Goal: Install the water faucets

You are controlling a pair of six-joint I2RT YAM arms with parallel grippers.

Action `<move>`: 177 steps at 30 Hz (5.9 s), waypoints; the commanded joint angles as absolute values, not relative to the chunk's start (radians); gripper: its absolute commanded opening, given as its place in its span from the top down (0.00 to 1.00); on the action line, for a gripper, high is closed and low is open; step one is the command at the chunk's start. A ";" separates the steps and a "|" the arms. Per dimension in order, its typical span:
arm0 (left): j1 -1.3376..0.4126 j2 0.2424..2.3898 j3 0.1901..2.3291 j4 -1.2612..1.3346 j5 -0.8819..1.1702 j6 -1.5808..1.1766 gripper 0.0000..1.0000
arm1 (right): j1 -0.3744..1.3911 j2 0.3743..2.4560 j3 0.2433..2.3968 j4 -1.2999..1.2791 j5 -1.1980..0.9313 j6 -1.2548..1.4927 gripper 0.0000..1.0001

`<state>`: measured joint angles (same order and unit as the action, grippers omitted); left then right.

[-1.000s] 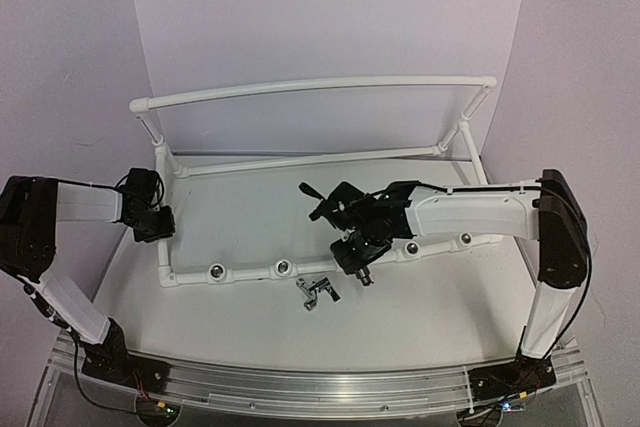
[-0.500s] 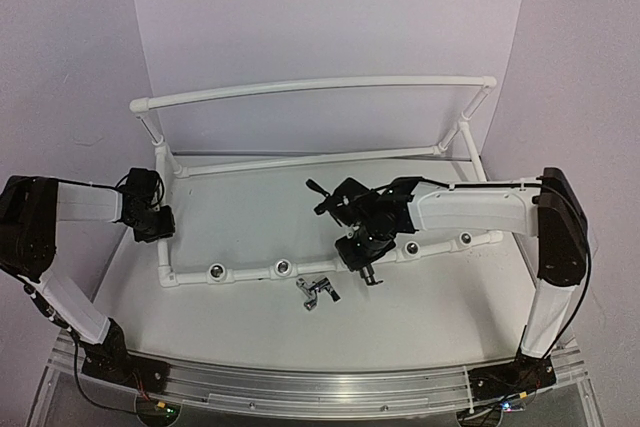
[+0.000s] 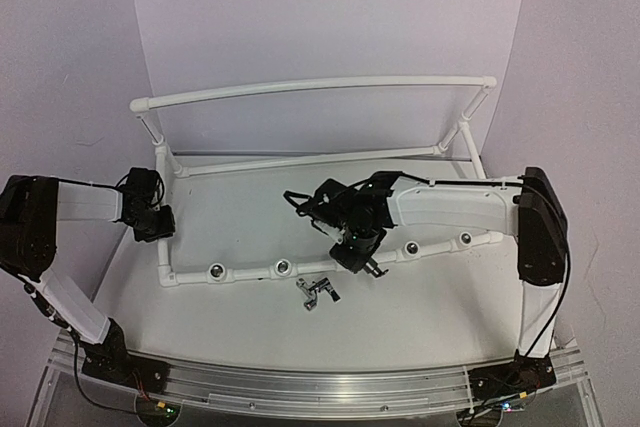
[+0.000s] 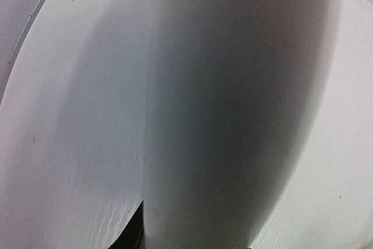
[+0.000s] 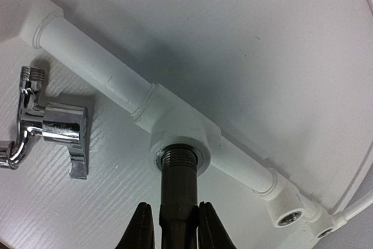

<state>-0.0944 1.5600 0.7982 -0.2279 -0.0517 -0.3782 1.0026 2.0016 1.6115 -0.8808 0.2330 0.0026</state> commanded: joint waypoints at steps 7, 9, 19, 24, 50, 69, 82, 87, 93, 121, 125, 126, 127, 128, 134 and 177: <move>-0.081 1.608 0.802 -0.207 0.039 -0.725 1.00 | 1.149 2.040 1.594 -0.833 0.492 -0.497 1.00; -0.082 1.607 0.802 -0.208 0.041 -0.724 1.00 | 1.165 2.028 1.584 -0.833 0.501 -0.601 1.00; -0.082 1.614 0.800 -0.204 0.041 -0.726 1.00 | 1.217 2.013 1.543 -0.822 0.582 -0.972 1.00; -0.082 1.602 0.794 -0.208 0.040 -0.724 1.00 | 1.216 1.995 1.546 -0.843 0.629 -1.013 1.00; -0.083 1.591 0.788 -0.200 0.046 -0.728 1.00 | 1.148 1.851 1.419 -0.655 0.631 -1.481 1.00; -0.081 1.590 0.788 -0.205 0.042 -0.724 1.00 | 1.146 1.913 1.384 -0.602 0.608 -1.559 1.00; -0.081 1.594 0.793 -0.209 0.040 -0.721 1.00 | 1.124 1.940 1.345 -0.558 0.631 -1.582 1.00; -0.081 1.596 0.797 -0.209 0.042 -0.724 1.00 | 1.111 1.941 1.327 -0.532 0.639 -1.615 1.00; -0.081 1.595 0.802 -0.213 0.041 -0.722 1.00 | 1.086 1.948 1.338 -0.520 0.650 -1.644 1.00; -0.081 1.615 0.812 -0.207 0.048 -0.725 1.00 | 1.117 2.001 1.416 -0.591 0.600 -1.439 1.00; -0.081 1.615 0.815 -0.208 0.050 -0.726 1.00 | 1.119 2.008 1.430 -0.603 0.594 -1.430 1.00; -0.081 1.615 0.816 -0.210 0.049 -0.725 1.00 | 1.119 2.011 1.435 -0.606 0.586 -1.420 1.00; -0.081 1.614 0.816 -0.210 0.049 -0.726 1.00 | 1.119 2.016 1.447 -0.616 0.577 -1.402 1.00; -0.081 1.613 0.816 -0.210 0.049 -0.725 1.00 | 1.120 2.023 1.460 -0.629 0.567 -1.383 1.00; -0.080 1.613 0.813 -0.210 0.049 -0.725 1.00 | 1.119 2.076 1.566 -0.735 0.498 -1.242 1.00; -0.081 1.610 0.830 -0.222 0.051 -0.731 1.00 | 1.054 2.188 1.824 -0.880 0.280 -0.410 1.00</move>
